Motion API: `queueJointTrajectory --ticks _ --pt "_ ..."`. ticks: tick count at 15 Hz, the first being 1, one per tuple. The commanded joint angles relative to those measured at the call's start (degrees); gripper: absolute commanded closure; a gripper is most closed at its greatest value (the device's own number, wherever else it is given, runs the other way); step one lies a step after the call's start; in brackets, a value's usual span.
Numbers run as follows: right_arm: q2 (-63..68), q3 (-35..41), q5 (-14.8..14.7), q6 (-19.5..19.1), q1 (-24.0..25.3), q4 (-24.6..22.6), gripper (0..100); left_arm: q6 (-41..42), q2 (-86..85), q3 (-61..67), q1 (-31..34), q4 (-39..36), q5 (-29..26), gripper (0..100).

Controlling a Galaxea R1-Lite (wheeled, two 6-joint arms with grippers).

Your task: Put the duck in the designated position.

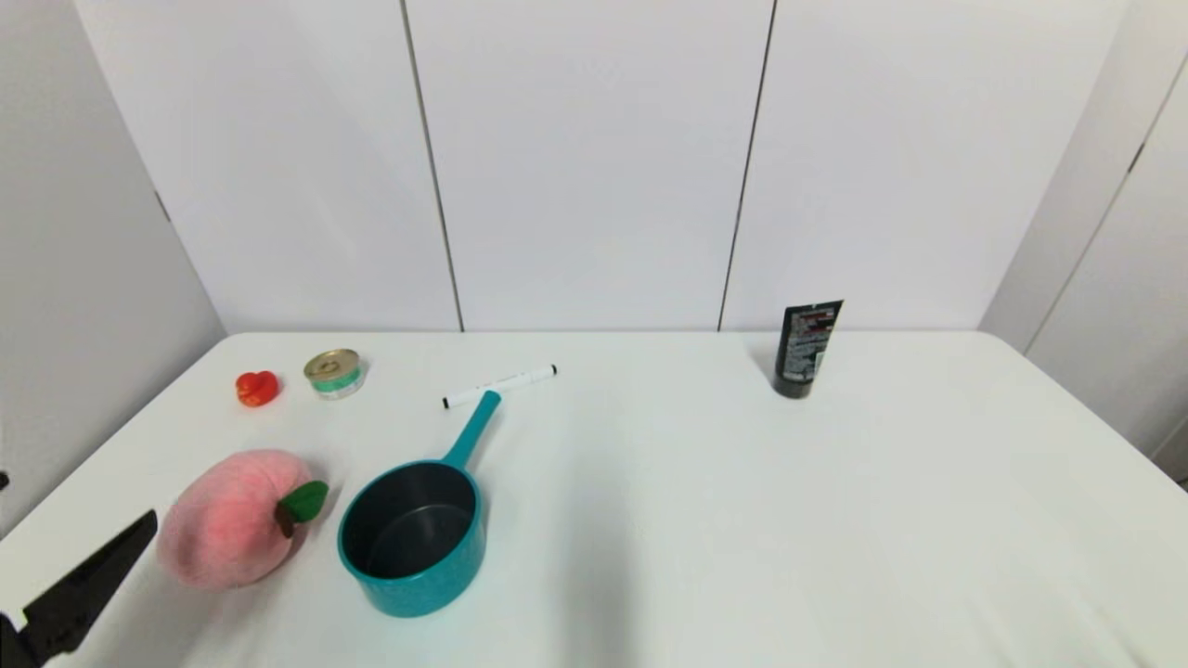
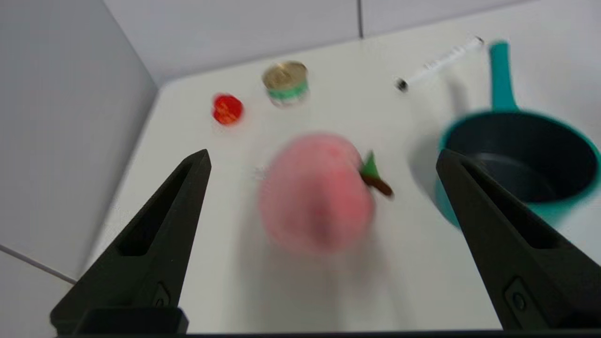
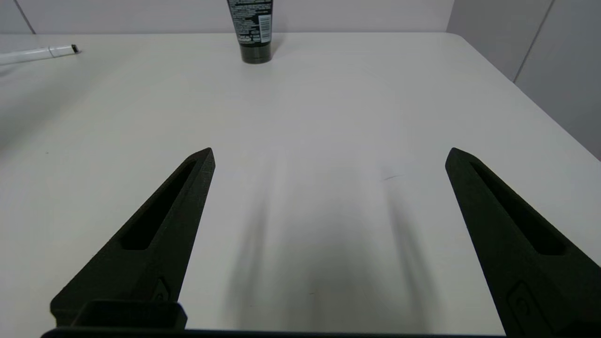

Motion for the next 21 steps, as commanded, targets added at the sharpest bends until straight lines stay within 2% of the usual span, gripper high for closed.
queueJointTrajectory --ticks 1,7,12,21 --pt "0.07 0.0 -0.01 0.0 0.01 -0.02 0 -0.85 -15.75 12.09 4.06 0.57 -4.77 0" --pt "0.07 0.0 -0.01 0.0 0.01 -0.02 0 -0.94 -31.57 12.09 5.29 18.5 -4.51 0" --pt "0.07 0.0 -0.01 0.0 0.01 -0.02 0 -4.89 -36.4 12.09 5.29 18.33 -4.33 0" --pt "0.07 0.0 -0.01 0.0 0.01 -0.02 0 -5.25 -36.4 12.09 5.29 18.33 -3.89 0"
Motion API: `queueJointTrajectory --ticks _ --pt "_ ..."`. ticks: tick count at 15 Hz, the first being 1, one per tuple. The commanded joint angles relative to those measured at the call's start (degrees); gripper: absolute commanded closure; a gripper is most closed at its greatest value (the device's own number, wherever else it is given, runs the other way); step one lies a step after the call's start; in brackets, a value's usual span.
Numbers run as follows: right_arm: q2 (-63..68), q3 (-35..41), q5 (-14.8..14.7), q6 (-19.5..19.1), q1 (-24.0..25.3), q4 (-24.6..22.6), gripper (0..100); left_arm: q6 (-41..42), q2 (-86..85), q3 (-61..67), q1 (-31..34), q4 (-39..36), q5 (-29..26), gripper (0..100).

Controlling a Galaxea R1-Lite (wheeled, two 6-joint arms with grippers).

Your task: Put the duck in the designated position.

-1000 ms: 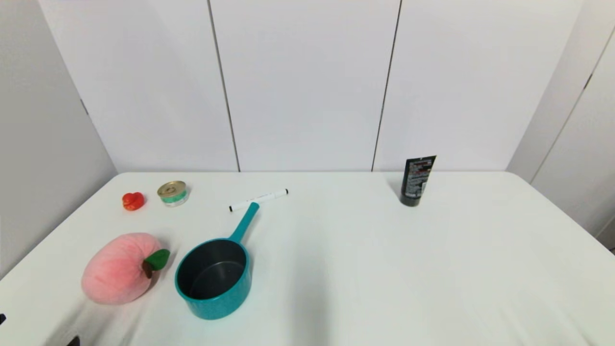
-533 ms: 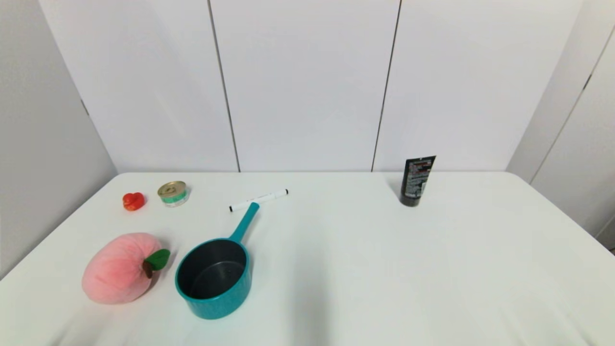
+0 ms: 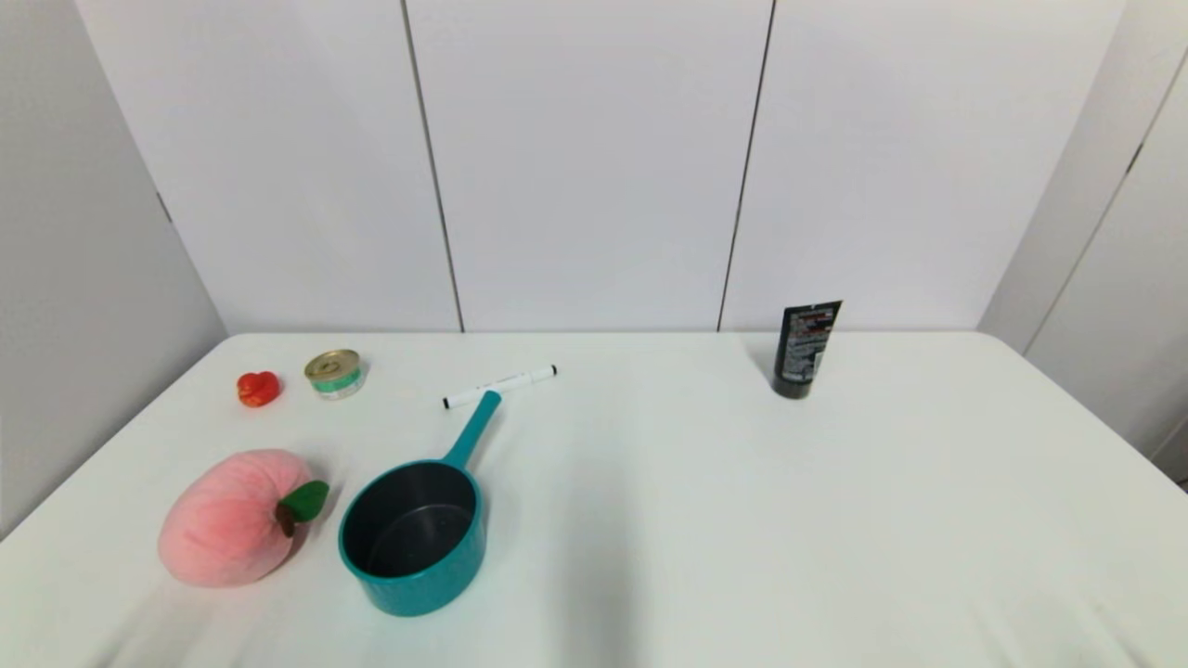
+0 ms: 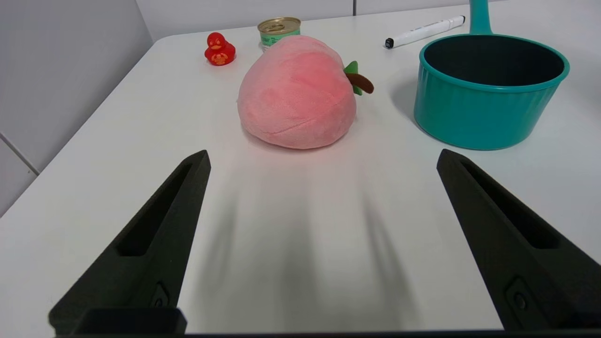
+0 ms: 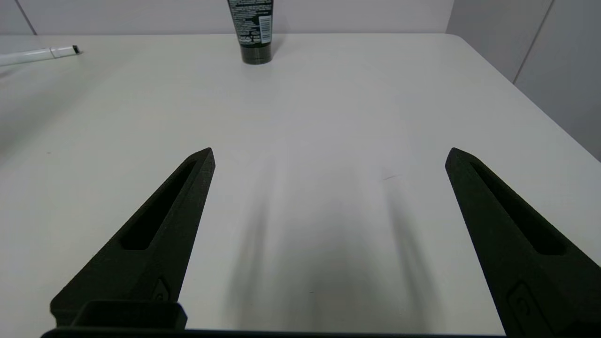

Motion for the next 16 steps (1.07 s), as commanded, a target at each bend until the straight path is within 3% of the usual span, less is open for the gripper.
queueJointTrajectory --ticks 1,16 --pt "0.07 0.0 0.04 0.0 0.01 0.0 0 0.01 0.1 0.0 -0.01 0.02 -0.02 0" --pt "0.07 0.0 -0.75 0.53 0.01 0.0 0 0.01 0.1 0.0 -0.01 0.02 -0.02 0"
